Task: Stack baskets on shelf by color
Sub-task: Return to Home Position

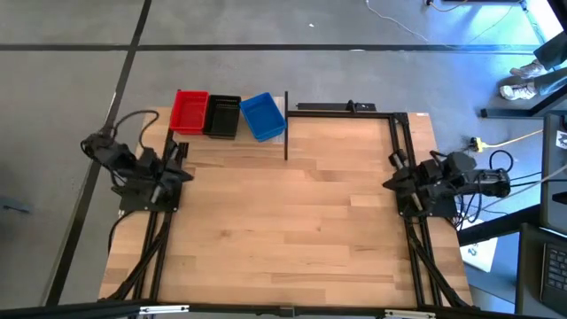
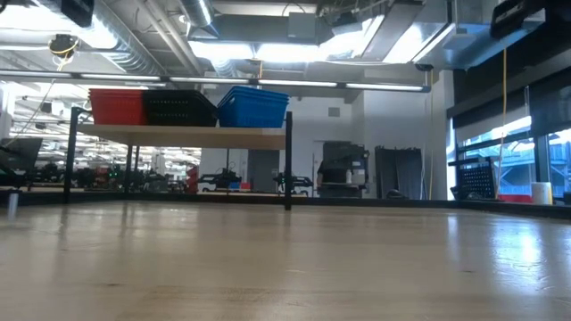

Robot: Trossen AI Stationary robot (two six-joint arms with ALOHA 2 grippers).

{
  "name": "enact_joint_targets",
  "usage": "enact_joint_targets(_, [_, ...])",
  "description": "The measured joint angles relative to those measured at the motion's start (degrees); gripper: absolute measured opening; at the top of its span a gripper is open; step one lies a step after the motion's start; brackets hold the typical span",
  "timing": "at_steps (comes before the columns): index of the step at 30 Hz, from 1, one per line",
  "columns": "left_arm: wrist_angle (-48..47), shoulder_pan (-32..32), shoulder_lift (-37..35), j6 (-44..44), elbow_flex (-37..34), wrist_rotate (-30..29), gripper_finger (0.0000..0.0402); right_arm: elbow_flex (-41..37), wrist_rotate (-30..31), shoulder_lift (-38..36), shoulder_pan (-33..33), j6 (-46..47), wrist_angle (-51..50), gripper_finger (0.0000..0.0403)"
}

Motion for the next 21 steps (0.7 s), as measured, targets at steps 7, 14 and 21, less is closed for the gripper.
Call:
enact_joint_targets(7, [12.81,0.00,0.04,4.95,-10.79,-0.91,0.0000,-8.22,-0.24,0.01,0.00,0.10,6.30,0.0000])
enact_joint_targets(14, [16.45,0.00,0.04,3.73,-16.65,-3.10,0.0000,-15.09,-0.23,0.01,0.00,-0.03,14.16,0.0000])
enact_joint_targets(21, [16.35,0.00,0.02,4.22,-17.73,-2.40,0.0000,-16.26,-0.27,0.34,0.00,-3.06,14.60,0.0000])
